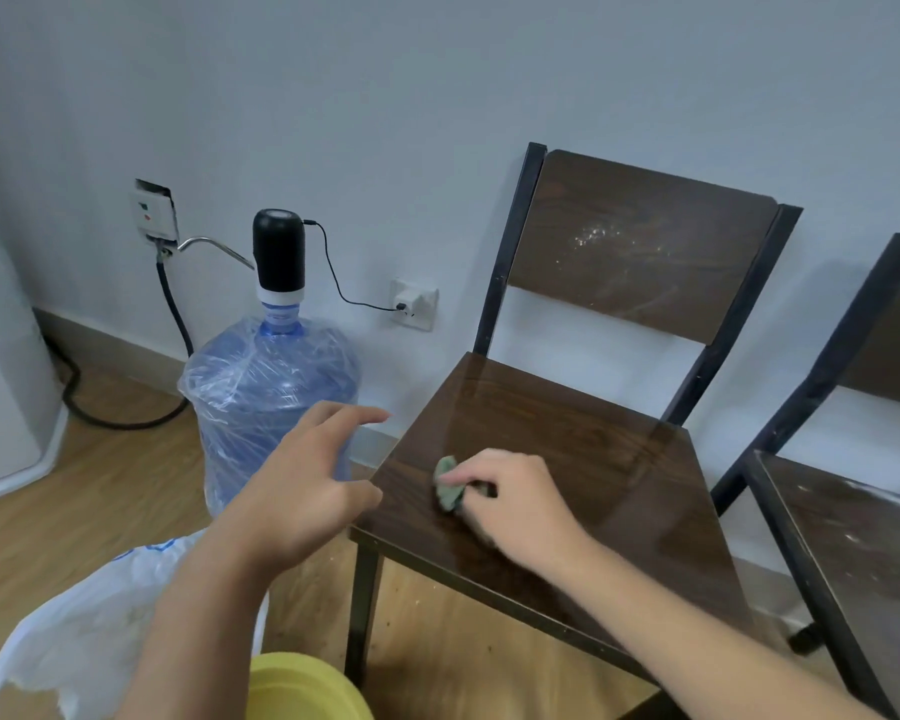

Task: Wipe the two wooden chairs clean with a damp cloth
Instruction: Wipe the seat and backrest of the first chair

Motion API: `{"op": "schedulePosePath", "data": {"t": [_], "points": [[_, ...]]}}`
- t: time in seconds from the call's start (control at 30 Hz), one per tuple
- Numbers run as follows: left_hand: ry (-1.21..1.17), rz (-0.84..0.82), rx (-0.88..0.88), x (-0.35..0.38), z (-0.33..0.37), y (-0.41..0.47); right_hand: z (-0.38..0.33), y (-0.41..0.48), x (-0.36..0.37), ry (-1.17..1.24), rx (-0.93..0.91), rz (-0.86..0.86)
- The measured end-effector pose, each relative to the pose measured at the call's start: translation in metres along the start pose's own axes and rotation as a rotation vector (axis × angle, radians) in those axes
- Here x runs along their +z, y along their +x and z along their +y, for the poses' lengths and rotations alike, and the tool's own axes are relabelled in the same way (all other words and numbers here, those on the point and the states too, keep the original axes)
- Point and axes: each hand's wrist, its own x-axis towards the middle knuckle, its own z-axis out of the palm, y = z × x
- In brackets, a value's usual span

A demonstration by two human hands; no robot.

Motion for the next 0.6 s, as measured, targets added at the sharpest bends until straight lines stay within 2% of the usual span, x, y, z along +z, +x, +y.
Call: {"op": "schedulePosePath", "data": {"t": [0.23,0.3,0.4,0.43,0.53,0.6], "points": [[-0.037,-0.004,-0.053,-0.003,-0.002,-0.005,-0.049,-0.013,0.011,0.157,-0.159,-0.284],[-0.048,-0.012,-0.061,-0.005,-0.005,-0.007,-0.041,0.013,0.003,0.180,-0.076,-0.176],[-0.046,0.010,-0.079,-0.011,-0.009,-0.011,-0.017,0.065,-0.003,0.094,0.096,0.116],[-0.041,0.018,-0.086,-0.012,-0.010,-0.012,-0.011,0.078,0.002,0.055,0.121,0.140],[-0.023,0.019,-0.087,-0.014,-0.010,-0.012,-0.012,0.086,0.029,-0.026,0.099,0.057],[-0.024,0.016,-0.088,-0.015,-0.012,-0.011,-0.027,0.067,0.043,-0.031,-0.016,-0.032]]}}
